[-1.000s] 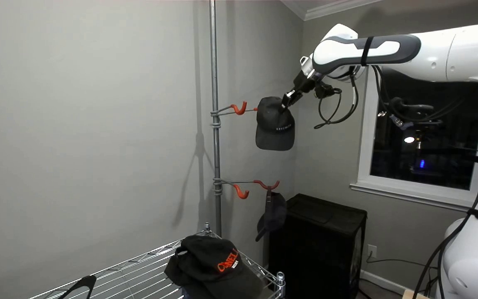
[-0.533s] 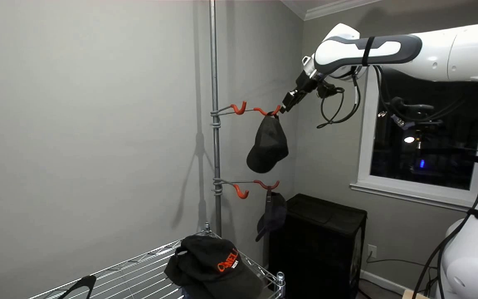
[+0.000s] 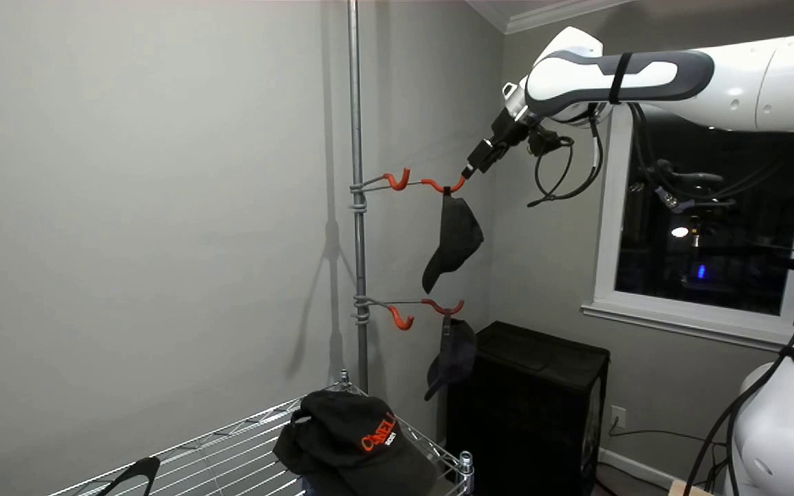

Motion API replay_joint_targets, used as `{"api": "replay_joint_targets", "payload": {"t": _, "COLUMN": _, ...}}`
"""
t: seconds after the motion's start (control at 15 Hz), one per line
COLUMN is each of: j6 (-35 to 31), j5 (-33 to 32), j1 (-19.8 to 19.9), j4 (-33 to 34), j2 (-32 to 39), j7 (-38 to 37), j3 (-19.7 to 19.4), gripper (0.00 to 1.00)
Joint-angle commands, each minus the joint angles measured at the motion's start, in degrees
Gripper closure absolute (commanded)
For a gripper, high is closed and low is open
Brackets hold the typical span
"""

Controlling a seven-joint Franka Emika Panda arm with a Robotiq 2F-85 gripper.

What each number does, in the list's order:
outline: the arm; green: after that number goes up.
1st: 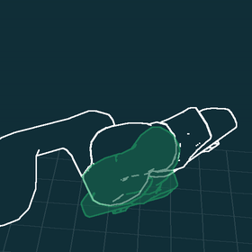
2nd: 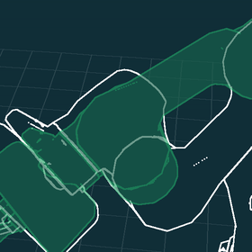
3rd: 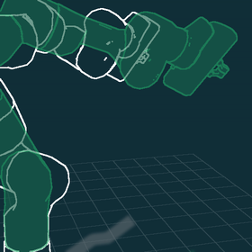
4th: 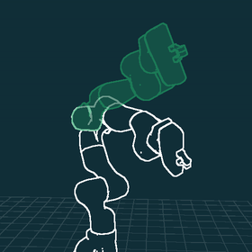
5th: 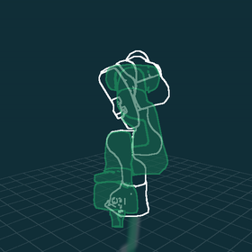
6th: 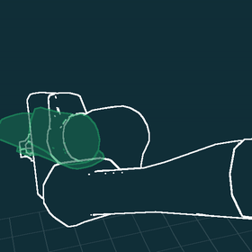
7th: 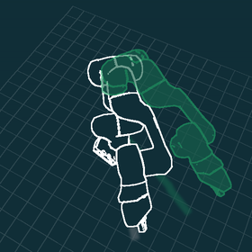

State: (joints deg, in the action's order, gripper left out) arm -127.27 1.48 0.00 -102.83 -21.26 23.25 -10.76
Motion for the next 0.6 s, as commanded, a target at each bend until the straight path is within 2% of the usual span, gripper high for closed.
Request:
{"api": "replay_joint_targets", "payload": {"t": 0.0, "j6": 1.00, "j5": -1.35, "j1": 0.56, "j4": -2.51, "j2": -3.31, "j7": -0.15, "j3": 1.36, "gripper": 0.00}}
{"api": "replay_joint_targets", "payload": {"t": 0.2, "j6": 2.23, "j5": -1.59, "j1": -0.08, "j4": -6.08, "j2": -6.70, "j7": 0.25, "j3": 2.49, "gripper": 0.00}}
{"api": "replay_joint_targets", "payload": {"t": 0.53, "j6": 3.20, "j5": -5.31, "j1": -1.92, "j4": -15.38, "j2": -13.44, "j7": -0.10, "j3": 7.81, "gripper": 0.00}}
